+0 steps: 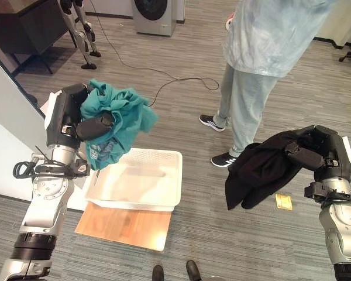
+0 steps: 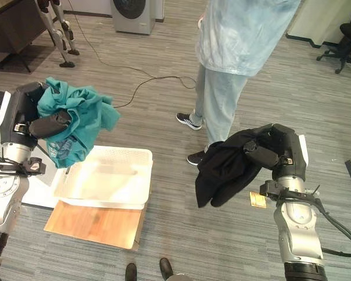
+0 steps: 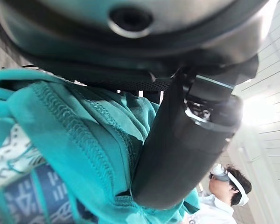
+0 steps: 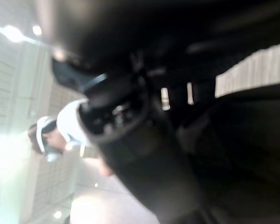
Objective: Pick up bed clothes into laundry basket.
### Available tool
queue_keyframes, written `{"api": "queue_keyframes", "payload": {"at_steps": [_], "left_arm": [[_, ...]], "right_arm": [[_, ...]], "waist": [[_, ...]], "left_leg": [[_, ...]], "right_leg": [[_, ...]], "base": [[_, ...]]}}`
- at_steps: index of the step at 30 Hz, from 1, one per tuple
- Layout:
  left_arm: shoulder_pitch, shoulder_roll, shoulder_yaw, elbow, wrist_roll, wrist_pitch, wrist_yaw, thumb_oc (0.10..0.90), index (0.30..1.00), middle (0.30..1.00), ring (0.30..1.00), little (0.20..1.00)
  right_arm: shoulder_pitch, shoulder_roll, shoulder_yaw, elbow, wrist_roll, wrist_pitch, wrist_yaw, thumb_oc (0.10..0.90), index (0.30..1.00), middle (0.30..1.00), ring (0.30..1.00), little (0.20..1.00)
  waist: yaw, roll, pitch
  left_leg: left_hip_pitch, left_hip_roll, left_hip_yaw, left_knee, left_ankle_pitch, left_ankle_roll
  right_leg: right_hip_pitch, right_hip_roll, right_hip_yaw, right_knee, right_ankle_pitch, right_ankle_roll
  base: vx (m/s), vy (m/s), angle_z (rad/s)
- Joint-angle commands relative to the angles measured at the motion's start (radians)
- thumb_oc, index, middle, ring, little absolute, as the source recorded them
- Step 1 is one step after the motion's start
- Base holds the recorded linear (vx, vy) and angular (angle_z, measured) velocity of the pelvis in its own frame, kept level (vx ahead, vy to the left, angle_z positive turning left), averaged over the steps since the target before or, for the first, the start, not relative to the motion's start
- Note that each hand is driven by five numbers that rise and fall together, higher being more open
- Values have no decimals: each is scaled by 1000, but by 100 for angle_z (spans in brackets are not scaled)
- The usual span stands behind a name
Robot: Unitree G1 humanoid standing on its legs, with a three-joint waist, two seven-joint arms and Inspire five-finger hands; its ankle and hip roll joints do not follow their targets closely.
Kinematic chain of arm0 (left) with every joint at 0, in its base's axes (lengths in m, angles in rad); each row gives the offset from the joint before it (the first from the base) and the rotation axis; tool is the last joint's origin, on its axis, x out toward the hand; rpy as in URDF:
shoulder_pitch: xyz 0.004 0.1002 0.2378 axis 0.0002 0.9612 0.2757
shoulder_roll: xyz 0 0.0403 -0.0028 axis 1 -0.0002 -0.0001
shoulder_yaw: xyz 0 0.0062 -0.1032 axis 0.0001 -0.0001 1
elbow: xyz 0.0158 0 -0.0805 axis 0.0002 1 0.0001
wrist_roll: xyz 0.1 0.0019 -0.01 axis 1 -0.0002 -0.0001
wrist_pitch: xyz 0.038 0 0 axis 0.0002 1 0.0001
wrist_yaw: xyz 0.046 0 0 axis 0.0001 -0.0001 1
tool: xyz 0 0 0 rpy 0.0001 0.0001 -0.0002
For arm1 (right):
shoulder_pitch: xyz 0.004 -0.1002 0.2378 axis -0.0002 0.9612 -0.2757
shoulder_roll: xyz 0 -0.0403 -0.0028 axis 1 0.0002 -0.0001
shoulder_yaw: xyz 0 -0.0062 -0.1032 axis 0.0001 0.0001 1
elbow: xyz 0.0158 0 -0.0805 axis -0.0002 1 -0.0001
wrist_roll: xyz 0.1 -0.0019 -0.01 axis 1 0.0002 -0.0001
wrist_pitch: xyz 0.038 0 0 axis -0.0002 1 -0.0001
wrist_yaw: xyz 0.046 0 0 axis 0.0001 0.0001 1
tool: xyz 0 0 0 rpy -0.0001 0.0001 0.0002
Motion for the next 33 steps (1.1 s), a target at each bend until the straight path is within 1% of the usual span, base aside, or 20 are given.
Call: {"api": "queue_keyframes", "payload": {"at_steps": [1, 2, 5, 7, 8, 10, 14, 17, 18, 20, 24, 25, 26, 31, 33], "left_arm": [[-86, 36, -4, 8, -20, -67, -4, 400, 300, 300, 300, 300], [-85, 34, -13, 22, -23, -61, -10, 400, 300, 300, 300, 300], [-94, 27, -38, 72, -33, -51, -21, 400, 300, 300, 300, 300], [-120, 24, -90, 180, -16, -25, -34, 400, 300, 300, 300, 300], [-125, 25, -93, 185, -16, -27, -34, 400, 300, 300, 300, 300], [-147, 24, -124, 242, 4, -11, -43, 400, 300, 300, 300, 300], [-201, 13, -169, 354, 34, -1, -32, 400, 300, 300, 300, 300], [-239, -16, -211, 469, 63, 23, -35, 400, 300, 300, 300, 300], [-242, -17, -213, 473, 63, 21, -35, 400, 300, 300, 300, 300], [-272, -26, -245, 531, 110, 34, -39, 400, 300, 300, 300, 300], [-310, -69, -288, 652, 166, 53, -41, 400, 300, 300, 300, 300], [-310, -69, -288, 652, 166, 53, -41, 400, 300, 300, 300, 300], [-326, -95, -303, 702, 195, 63, -36, 400, 300, 300, 300, 300], [-324, -125, -311, 724, 217, 72, -45, 400, 300, 300, 300, 300], [-332, -129, -312, 742, 244, 78, -35, 800, 900, 900, 900, 900]], "right_arm": [[-60, -88, -100, -33, 21, -107, -33, 400, 300, 300, 300, 300], [-58, -87, -99, -32, 20, -105, -34, 400, 300, 300, 300, 300], [-55, -84, -96, -31, 24, -101, -34, 400, 300, 300, 300, 300], [-55, -76, -86, -35, 30, -99, -36, 400, 300, 300, 300, 300], [-55, -76, -87, -35, 30, -98, -36, 400, 300, 300, 300, 300], [-55, -73, -80, -36, 37, -97, -33, 400, 300, 300, 300, 300], [-52, -67, -73, -30, 44, -97, -37, 400, 300, 300, 300, 300], [-39, -58, -71, -30, 46, -95, -43, 400, 300, 300, 300, 300], [-39, -58, -72, -30, 46, -95, -43, 400, 300, 300, 300, 300], [-37, -54, -69, -32, 47, -94, -44, 400, 300, 300, 300, 300], [-40, -42, -51, -44, 43, -98, -46, 400, 300, 300, 300, 300], [-40, -42, -51, -44, 43, -98, -46, 400, 300, 300, 300, 300], [-41, -34, -39, -50, 43, -98, -43, 400, 300, 300, 300, 300], [-29, -22, -33, -64, 38, -94, -41, 400, 300, 300, 300, 300], [-21, -15, -34, -64, 34, -93, -40, 400, 300, 300, 300, 300]], "waist": [[15, 13, -146], [14, 13, -147], [10, 11, -143], [-1, 9, -138], [1, 9, -138], [-6, 7, -134], [-16, 2, -127], [-28, -3, -121], [-27, -3, -121], [-34, -6, -119], [-43, -11, -120], [-43, -11, -120], [-48, -15, -120], [-52, -19, -123], [-52, -19, -126]], "left_leg": [[-3, 7, 12, 8, -63, -37], [1, 7, 13, 8, -74, -35], [1, 8, 13, 8, -73, -34], [-2, 9, 17, 8, -74, -35], [-2, 9, 17, 8, -74, -35], [-6, 11, 21, 8, -73, -35], [-13, 13, 27, 8, -72, -35], [-20, 16, 36, 8, -72, -35], [-20, 16, 36, 8, -72, -35], [-22, 18, 41, 8, -72, -36], [-23, 20, 50, 8, -74, -37], [-23, 20, 50, 8, -74, -37], [-23, 20, 56, 8, -75, -37], [-21, 23, 66, 8, -79, -37], [-17, 22, 70, 8, -82, -37]], "right_leg": [[-54, -29, -30, 66, -96, 69], [-49, -30, -32, 62, -105, 69], [-51, -28, -32, 61, -103, 70], [-55, -25, -27, 59, -101, 73], [-55, -25, -27, 59, -100, 73], [-58, -25, -26, 57, -98, 75], [-68, -24, -23, 55, -93, 79], [-77, -23, -23, 54, -90, 83], [-78, -23, -23, 54, -90, 83], [-80, -22, -21, 53, -88, 84], [-80, -22, -18, 42, -82, 86], [-80, -22, -18, 41, -81, 86], [-79, -22, -17, 36, -79, 88], [-78, -23, -14, 28, -75, 90], [-75, -23, -12, 22, -72, 91]], "base": [[29, 35, -1], [0, 0, 0], [0, 0, 0], [0, 0, 0], [0, 0, 0], [-9, 11, -4], [-7, 8, -2], [-17, 23, -6], [-3, 15, -4], [1, 16, -5], [8, 9, -7], [4, 12, -5], [0, 0, 0], [12, 7, -4], [25, 14, -5]]}}
